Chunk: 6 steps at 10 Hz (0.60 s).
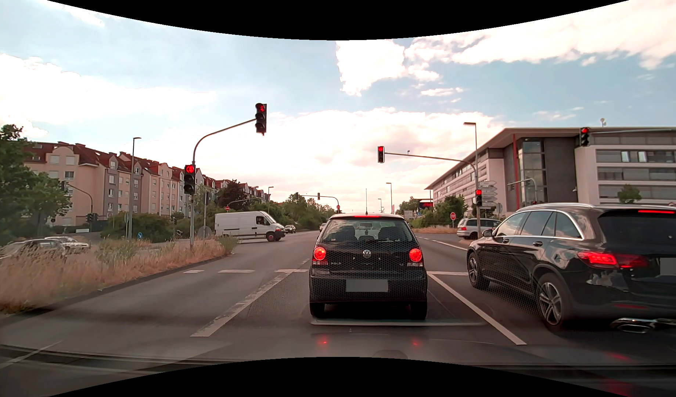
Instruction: Follow the waypoints while adhering to traffic rules and regulations
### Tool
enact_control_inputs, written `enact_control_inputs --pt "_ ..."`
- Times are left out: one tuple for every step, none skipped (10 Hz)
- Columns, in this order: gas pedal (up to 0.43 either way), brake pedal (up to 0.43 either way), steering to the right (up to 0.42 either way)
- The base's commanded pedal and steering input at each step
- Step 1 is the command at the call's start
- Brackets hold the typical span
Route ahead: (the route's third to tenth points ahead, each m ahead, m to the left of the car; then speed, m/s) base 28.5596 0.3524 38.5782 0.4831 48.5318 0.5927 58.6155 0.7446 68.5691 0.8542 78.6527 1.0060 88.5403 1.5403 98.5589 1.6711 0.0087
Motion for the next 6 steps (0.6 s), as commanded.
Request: enact_control_inputs --pt "0.0 0.22 -0.003" --pt "0.0 0.22 -0.003" --pt "0.0 0.226 -0.002" --pt "0.0 0.226 -0.002" --pt "0.0 0.226 -0.003" --pt "0.0 0.226 -0.002"
